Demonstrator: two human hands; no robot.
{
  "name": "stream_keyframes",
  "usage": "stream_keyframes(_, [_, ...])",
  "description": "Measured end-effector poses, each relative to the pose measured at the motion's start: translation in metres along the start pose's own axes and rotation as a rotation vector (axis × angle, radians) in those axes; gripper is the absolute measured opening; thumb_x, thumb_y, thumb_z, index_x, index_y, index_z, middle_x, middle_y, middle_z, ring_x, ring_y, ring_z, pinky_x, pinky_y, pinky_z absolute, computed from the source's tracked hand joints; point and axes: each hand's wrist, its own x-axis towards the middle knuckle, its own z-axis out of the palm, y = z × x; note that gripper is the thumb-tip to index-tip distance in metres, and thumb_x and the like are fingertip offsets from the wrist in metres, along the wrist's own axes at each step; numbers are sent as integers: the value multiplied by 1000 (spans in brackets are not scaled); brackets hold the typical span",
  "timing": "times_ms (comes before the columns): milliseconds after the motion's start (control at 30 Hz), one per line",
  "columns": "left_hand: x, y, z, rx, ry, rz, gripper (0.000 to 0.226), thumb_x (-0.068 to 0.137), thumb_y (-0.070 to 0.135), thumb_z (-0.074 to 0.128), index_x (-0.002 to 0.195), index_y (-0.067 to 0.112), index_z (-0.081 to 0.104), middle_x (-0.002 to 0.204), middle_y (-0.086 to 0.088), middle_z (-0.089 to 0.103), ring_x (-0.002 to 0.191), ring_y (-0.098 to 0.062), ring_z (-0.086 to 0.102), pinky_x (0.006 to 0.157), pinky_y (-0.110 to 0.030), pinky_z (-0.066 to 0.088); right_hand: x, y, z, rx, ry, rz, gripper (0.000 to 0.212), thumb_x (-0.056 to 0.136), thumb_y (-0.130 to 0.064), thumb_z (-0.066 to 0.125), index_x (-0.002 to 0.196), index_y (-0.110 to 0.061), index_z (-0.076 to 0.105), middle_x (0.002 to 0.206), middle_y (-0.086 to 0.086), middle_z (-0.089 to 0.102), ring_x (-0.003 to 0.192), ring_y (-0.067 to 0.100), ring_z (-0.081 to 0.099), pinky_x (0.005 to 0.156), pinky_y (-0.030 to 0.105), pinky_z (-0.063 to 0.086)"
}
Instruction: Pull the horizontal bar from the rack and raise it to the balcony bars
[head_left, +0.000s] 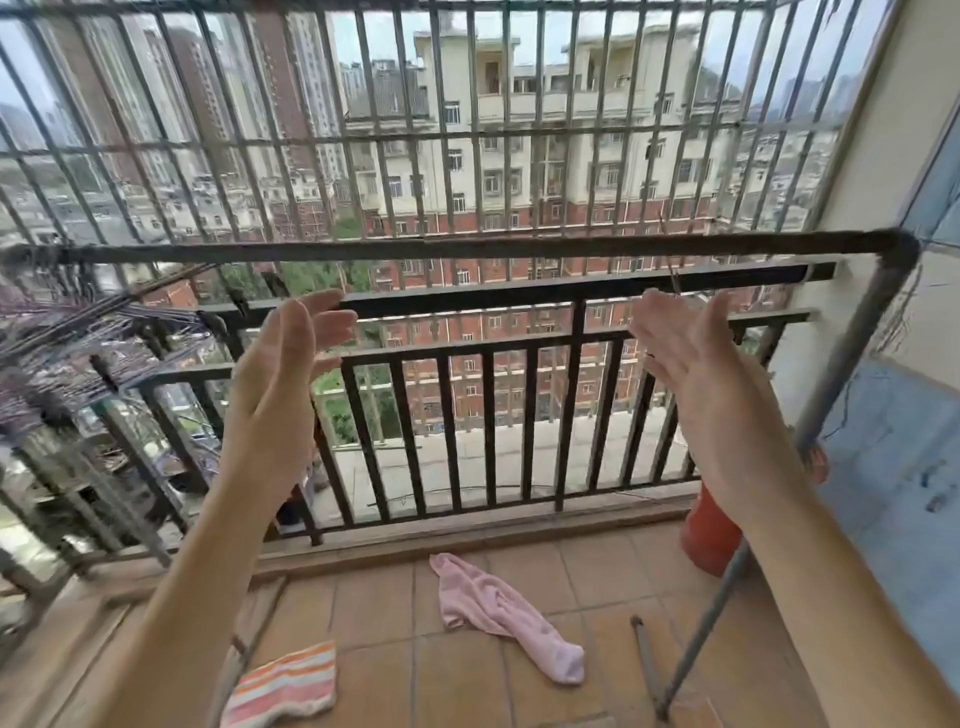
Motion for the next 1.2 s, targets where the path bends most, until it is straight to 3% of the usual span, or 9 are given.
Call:
stream_keyframes(133, [-30, 9, -32, 21, 44, -46, 57, 89, 66, 31, 121, 26, 58, 117, 1, 67, 112, -17, 63, 99, -45, 48, -20, -9, 12, 38, -31, -7, 80, 75, -87, 34, 134, -37, 52, 139, -15, 58, 130, 1, 52, 117, 41, 32])
stream_keyframes(333, [-68, 30, -31, 18, 41, -95, 47, 97, 51, 26, 120, 26, 58, 117, -2, 68, 110, -16, 64, 99, -48, 48, -46, -25, 15, 117, -109, 38, 70, 71, -89, 34, 121, -46, 57, 139, -18, 58, 130, 0, 52, 117, 39, 32])
stream_keyframes(567, [-81, 45, -7, 22, -23, -63, 64, 80, 77, 34, 119, 31, 58, 118, 2, 67, 111, -12, 63, 93, -33, 50, -57, -37, 11, 53, -108, 8, 64, 79, -84, 29, 123, -44, 54, 139, -14, 58, 129, 1, 52, 116, 38, 35])
stream_keyframes(700, [-58, 35, -3, 55, -42, -39, 44, 89, 62, 40, 117, 33, 58, 114, 12, 67, 113, -6, 61, 95, -31, 49, -34, -40, 10, -133, -66, -60, 66, 84, -73, 45, 133, -31, 55, 138, -14, 59, 129, -1, 52, 115, 34, 38])
stream_keyframes(767, [-39, 23, 0, 125, -39, 5, 44, 90, 59, 44, 121, 30, 57, 115, 17, 65, 113, 0, 59, 93, -21, 50, -16, -35, 14, -267, 2, -156, 54, 84, -63, 58, 128, -32, 60, 130, -19, 62, 123, -6, 54, 108, 29, 42])
stream_keyframes(867, [-5, 1, 7, 252, -19, 100, 48, 87, 66, 44, 121, 35, 57, 111, 32, 61, 105, 12, 58, 82, -7, 49, 16, -19, 24, -464, 112, -345, 39, 83, -54, 67, 117, -35, 66, 118, -29, 62, 118, -11, 53, 103, 18, 34])
stream_keyframes(967, [33, -24, 15, 417, 36, 181, 44, 87, 65, 48, 122, 40, 54, 118, 29, 57, 105, 10, 56, 89, -18, 44, 55, 1, 35, -662, 220, -495, 39, 84, -46, 71, 117, -27, 68, 110, -24, 60, 109, -4, 50, 101, 9, 26])
stream_keyframes(1067, [71, -49, 27, 626, 56, 266, 44, 89, 57, 52, 128, 34, 52, 128, 12, 53, 116, -5, 49, 101, -32, 33, 98, 23, 44, -832, 281, -537, 46, 82, -33, 76, 124, -19, 66, 114, -6, 64, 114, 17, 53, 103, 24, 26])
stream_keyframes(1200, [128, -67, 32, 611, 42, 356, 41, 88, 40, 62, 126, 24, 60, 131, 6, 55, 125, -10, 46, 108, -32, 31, 150, 45, 45, -1029, 323, -574, 52, 78, -26, 80, 126, -13, 66, 117, 9, 67, 114, 32, 58, 103, 31, 25])
